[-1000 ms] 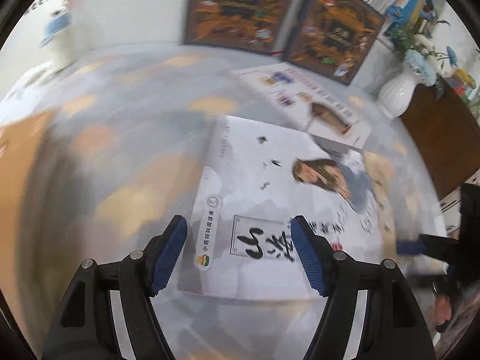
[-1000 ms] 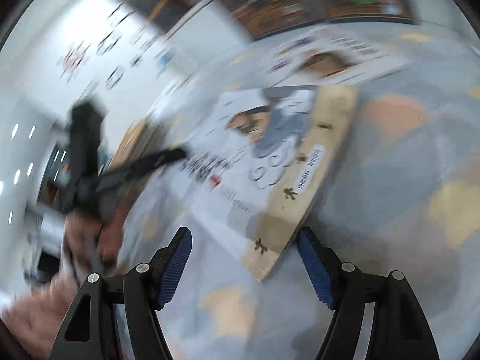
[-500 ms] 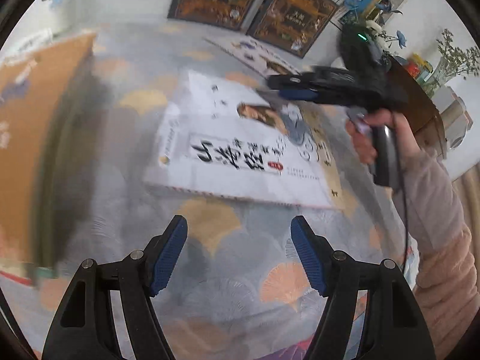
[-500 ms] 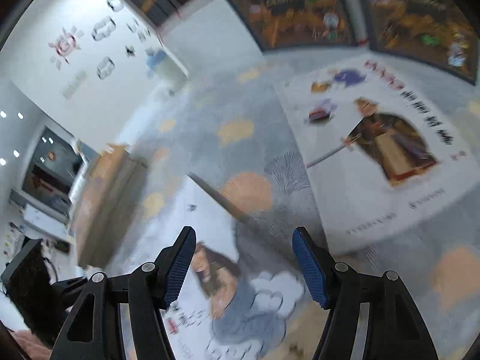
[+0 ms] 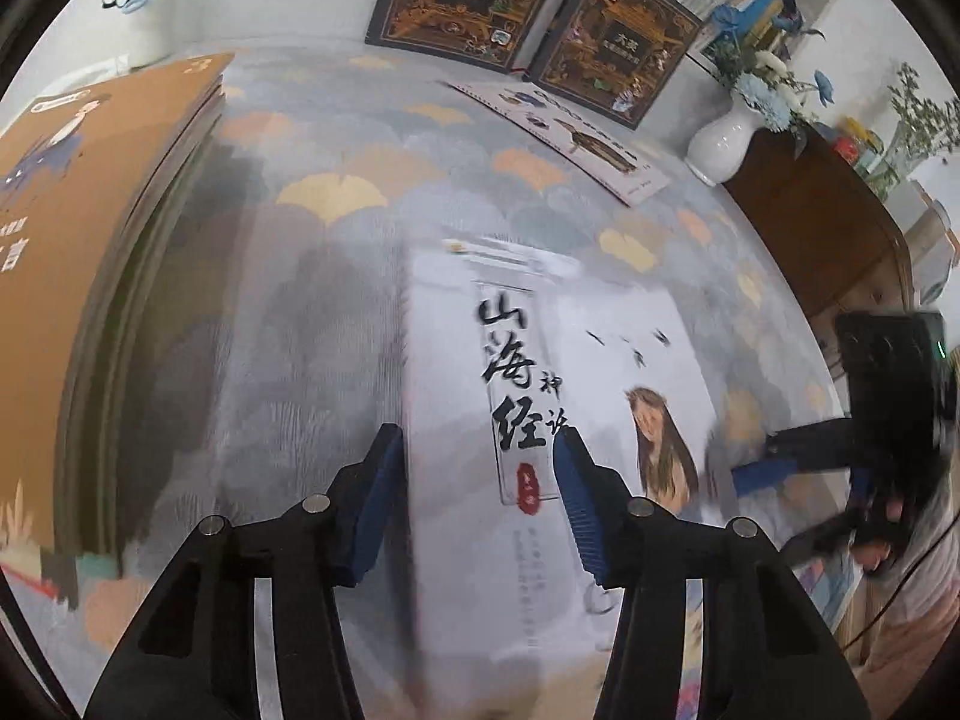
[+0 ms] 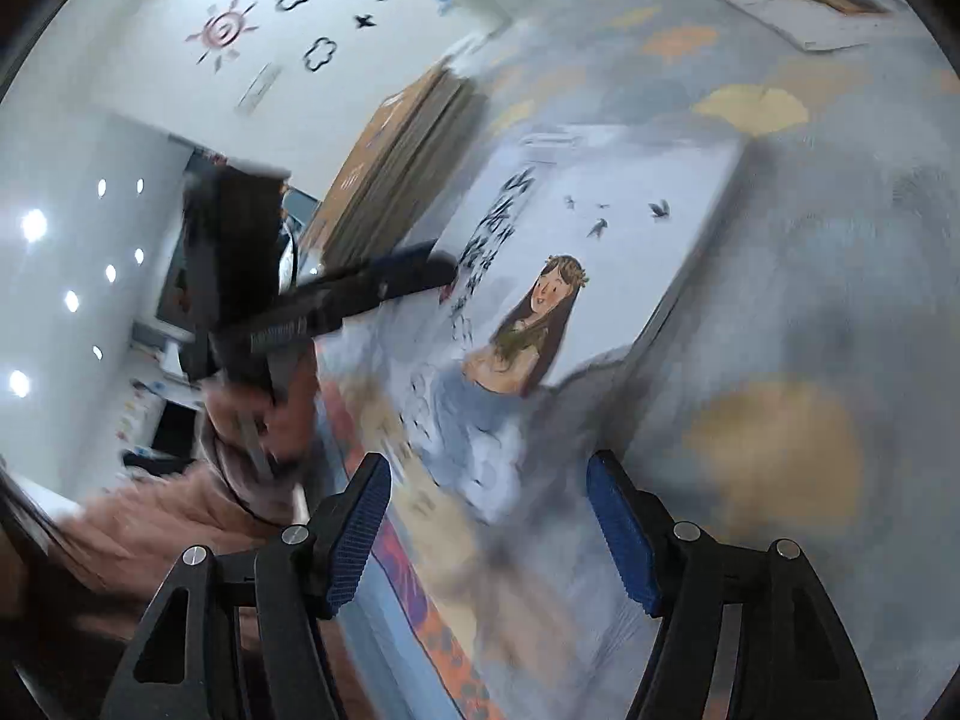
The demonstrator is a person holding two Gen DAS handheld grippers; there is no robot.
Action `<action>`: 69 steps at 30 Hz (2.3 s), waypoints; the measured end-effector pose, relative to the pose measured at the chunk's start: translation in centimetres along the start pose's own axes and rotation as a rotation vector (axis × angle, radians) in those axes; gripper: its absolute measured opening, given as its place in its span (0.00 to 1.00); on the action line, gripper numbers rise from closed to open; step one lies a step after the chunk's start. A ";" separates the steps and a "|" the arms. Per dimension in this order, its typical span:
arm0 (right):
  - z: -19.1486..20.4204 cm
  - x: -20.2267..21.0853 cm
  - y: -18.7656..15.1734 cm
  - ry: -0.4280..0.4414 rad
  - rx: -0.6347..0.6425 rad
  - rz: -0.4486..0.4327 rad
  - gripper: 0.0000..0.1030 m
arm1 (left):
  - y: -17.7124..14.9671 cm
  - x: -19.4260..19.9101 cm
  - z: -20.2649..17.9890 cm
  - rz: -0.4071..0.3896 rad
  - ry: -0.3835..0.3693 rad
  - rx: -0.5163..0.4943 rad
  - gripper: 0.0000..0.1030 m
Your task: Organize books
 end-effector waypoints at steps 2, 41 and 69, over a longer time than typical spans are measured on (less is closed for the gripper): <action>-0.1 0.2 -0.5 -0.012 -0.005 -0.039 0.64 | -0.5 0.4 0.2 0.005 0.016 -0.022 0.47; -6.1 1.6 4.7 -0.057 -0.175 -0.373 0.52 | -0.7 1.2 1.4 -0.025 -0.027 -0.036 0.38; -5.7 0.4 5.2 -0.051 -0.249 -0.168 0.11 | 0.3 2.4 0.5 -0.009 -0.114 0.049 0.37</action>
Point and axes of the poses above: each gripper's, at about its wrist camera, not at the fingertips, and x roughly against the way its jaws point, z to its left, y to its top, the point moved 4 cm from there along -x, roughly the way its jaws point, and after that the axes turned 15 degrees about x, right-handed, at the moved point
